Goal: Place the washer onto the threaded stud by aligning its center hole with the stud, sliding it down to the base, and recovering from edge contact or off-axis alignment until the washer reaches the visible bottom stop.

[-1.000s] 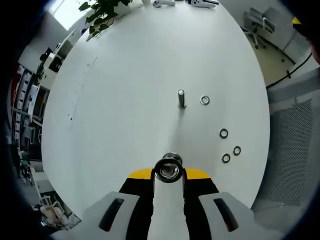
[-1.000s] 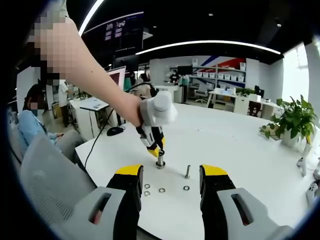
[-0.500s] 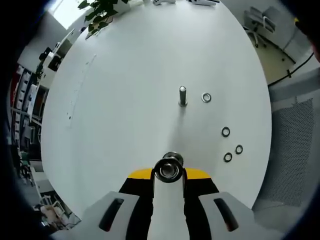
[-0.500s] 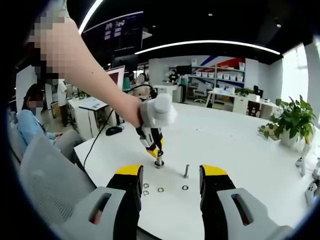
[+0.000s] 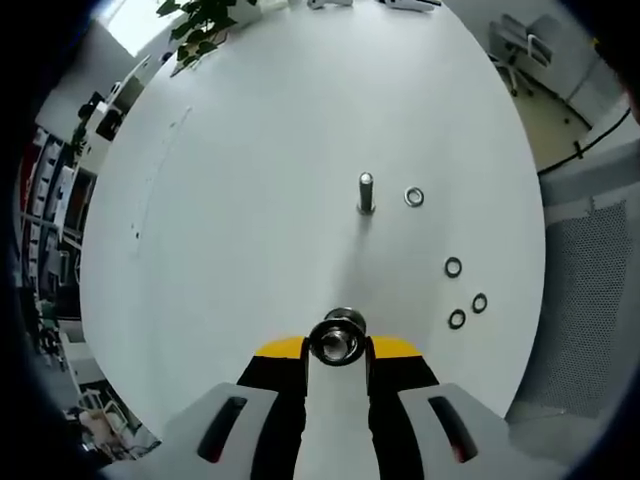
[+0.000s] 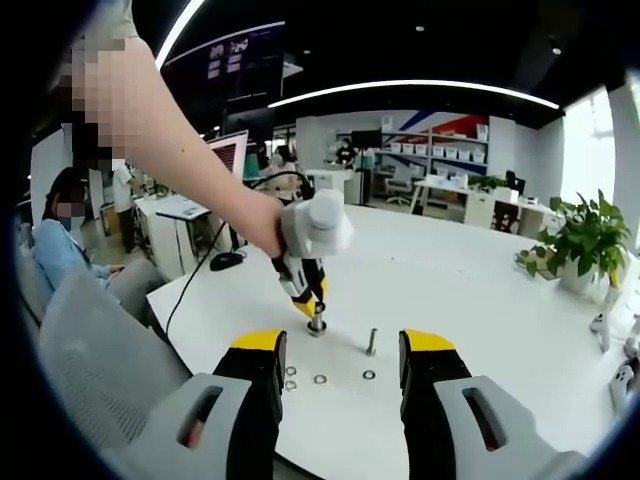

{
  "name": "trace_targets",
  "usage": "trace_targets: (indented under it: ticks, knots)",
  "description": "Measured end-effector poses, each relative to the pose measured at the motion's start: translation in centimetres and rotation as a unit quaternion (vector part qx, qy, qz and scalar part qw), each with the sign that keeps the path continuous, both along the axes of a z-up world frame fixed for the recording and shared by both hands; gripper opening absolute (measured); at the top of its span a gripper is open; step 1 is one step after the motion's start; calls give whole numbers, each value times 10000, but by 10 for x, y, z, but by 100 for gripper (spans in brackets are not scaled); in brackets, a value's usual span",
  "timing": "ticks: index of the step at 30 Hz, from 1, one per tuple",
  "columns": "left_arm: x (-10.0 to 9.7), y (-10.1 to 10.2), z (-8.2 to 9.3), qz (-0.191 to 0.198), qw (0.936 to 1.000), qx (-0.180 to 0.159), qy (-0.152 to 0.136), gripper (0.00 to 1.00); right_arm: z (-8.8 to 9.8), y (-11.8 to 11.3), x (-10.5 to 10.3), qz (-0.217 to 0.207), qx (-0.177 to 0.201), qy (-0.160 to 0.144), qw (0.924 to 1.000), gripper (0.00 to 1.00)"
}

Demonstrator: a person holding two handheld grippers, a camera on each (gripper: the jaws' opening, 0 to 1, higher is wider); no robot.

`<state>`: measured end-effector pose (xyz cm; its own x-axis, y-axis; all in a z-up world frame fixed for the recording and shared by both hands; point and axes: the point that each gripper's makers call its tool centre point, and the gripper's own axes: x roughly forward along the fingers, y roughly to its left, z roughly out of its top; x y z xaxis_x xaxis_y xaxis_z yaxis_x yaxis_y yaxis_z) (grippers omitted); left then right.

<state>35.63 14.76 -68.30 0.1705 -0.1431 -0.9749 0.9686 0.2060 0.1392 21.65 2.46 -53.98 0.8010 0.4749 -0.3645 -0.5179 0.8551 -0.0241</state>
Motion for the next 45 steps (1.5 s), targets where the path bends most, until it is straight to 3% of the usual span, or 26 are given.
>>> trace_targets:
  ticks: [7,21,29,33,36,41,43,45]
  knots:
    - [-1,1,1,-60,10000,1,7,18,0,0,0,10,-6,3,10000,48]
    - [2,12,13,-7,9996,-49,-267,18,0,3,-1,75,-7,1,10000,48]
    - [-9,12,26,238,9981,-374,-423,15,-1,7,-3,190,-48,13,9998,48]
    - [-14,6,38,548,9932,-871,-549,15,-2,10,-4,260,-74,35,9996,48]
    - [-19,1,50,853,9857,-1321,-598,16,-3,12,-5,325,-120,50,9994,48]
    - [-27,3,63,1179,9756,-1718,-696,17,-5,11,-6,302,-135,91,9994,48]
    - [-30,2,70,1277,9683,-1978,-832,18,-4,13,-6,332,-119,70,9994,48]
    - [-36,4,72,1548,9593,-2230,-784,18,-4,16,-7,394,-168,69,9991,48]
